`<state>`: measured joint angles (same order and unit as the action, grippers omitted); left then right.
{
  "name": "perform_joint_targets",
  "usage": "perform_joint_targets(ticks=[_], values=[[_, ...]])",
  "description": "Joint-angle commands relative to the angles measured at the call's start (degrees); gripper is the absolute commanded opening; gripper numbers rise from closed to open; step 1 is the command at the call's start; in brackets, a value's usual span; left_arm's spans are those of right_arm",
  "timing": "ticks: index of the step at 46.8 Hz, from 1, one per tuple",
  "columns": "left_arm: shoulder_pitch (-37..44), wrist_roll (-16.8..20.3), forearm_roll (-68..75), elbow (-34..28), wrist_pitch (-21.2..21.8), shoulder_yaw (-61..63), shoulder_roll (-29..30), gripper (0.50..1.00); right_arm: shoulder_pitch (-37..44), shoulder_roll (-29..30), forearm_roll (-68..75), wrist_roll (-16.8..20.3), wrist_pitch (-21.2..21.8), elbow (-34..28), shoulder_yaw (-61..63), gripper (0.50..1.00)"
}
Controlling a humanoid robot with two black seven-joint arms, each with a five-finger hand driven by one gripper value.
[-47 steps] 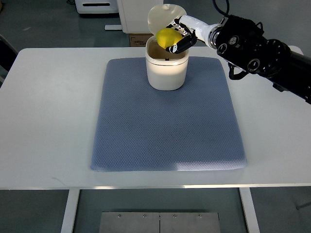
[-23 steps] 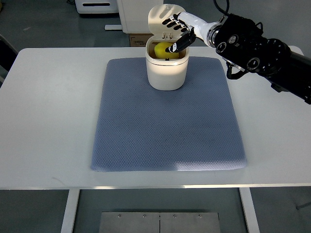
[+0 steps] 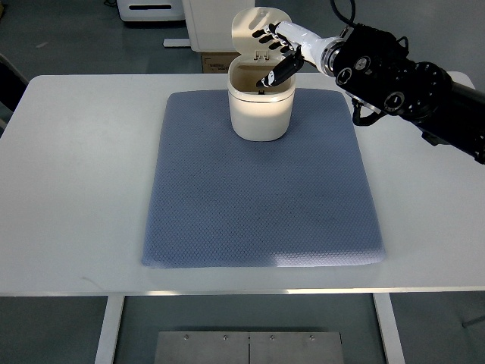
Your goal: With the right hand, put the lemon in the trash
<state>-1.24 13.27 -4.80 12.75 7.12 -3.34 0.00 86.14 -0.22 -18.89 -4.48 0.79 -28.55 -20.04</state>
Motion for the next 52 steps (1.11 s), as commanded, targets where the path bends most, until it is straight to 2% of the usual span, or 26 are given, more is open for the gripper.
perform_joint_targets(ticks=[1,4,13,25,31,43,48,52], values=[[0.0,0.0,0.0,0.0,0.0,0.1,0.0,1.000,0.1,-0.8,0.0,-0.3,0.4,0.0,0.0,0.949],[0.0,0.0,0.0,0.0,0.0,0.1,0.0,1.000,0.1,-2.2,0.0,-0.9,0.9,-0.1,0.0,0.985],[0.0,0.0,0.0,0.0,0.0,0.0,0.0,1.000,0.1,-8.0,0.0,-2.4,2.5,-4.5,0.1,0.995],[0.0,0.0,0.0,0.0,0.0,0.1,0.0,1.000,1.0,-21.7,0.0,-6.5,2.5,-18.9,0.2,1.000],[0.0,0.0,0.0,0.0,0.0,0.0,0.0,1.000,1.6,-28.0,0.0,-7.6,2.6,-23.7,1.8,1.000],[0.0,0.0,0.1,0.0,0.0,0.1,0.0,1.000,-0.9,-35.9,0.1,-7.6,2.1,-24.0,5.3,1.000],[0.0,0.0,0.0,0.0,0.0,0.1,0.0,1.000,-5.3,-40.3,0.1,-7.6,2.0,-23.8,9.7,1.000],[0.0,0.0,0.0,0.0,0.0,0.1,0.0,1.000,-10.0,-40.6,0.4,-8.3,1.9,-23.0,16.7,1.000]])
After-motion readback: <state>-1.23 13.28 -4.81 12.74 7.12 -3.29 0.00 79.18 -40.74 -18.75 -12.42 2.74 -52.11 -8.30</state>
